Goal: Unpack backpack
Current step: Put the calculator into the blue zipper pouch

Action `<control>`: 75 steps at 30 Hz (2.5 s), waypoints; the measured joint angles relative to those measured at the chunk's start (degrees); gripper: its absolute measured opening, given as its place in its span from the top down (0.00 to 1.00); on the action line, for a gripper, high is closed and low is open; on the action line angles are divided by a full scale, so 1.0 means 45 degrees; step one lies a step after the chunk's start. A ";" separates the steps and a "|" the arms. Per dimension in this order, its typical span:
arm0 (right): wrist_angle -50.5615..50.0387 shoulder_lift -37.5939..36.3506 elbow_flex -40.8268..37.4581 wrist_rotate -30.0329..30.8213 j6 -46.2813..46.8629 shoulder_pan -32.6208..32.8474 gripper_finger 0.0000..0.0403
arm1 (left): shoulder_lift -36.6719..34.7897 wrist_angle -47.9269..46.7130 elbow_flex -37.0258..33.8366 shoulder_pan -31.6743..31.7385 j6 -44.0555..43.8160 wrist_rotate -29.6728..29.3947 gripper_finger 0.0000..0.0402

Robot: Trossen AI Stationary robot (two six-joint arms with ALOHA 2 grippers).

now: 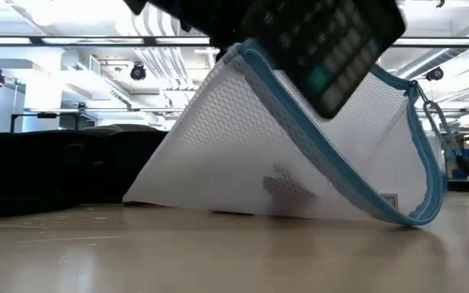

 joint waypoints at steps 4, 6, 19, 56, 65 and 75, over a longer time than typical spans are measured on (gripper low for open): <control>-0.0511 0.1279 0.0000 0.0208 0.0478 0.0042 0.99 | 0.0004 -0.1421 0.0754 -0.0265 -0.0001 0.0045 1.00; -0.1308 0.1854 0.0000 0.0670 0.1092 0.0042 0.99 | 0.0000 -0.1508 0.0933 -0.0437 0.0011 0.0421 1.00; -0.0565 0.4019 -0.0005 0.1743 0.2455 -0.0269 0.86 | 0.0000 -0.0286 0.0616 -0.1501 0.0097 0.1150 1.00; -0.0172 0.1944 0.0118 -0.6945 0.2624 0.0703 0.79 | 0.4832 0.3671 0.0458 -0.1903 -0.0335 0.4329 1.00; 0.0361 0.2263 0.0019 -0.7963 0.2625 0.0727 0.92 | 0.5289 0.4331 0.0494 -0.1796 -0.0041 0.3007 1.00; -0.1208 0.2279 -0.0001 -0.7723 0.3588 0.0736 1.00 | 0.5130 0.4854 0.0421 -0.1000 0.0717 0.1819 1.00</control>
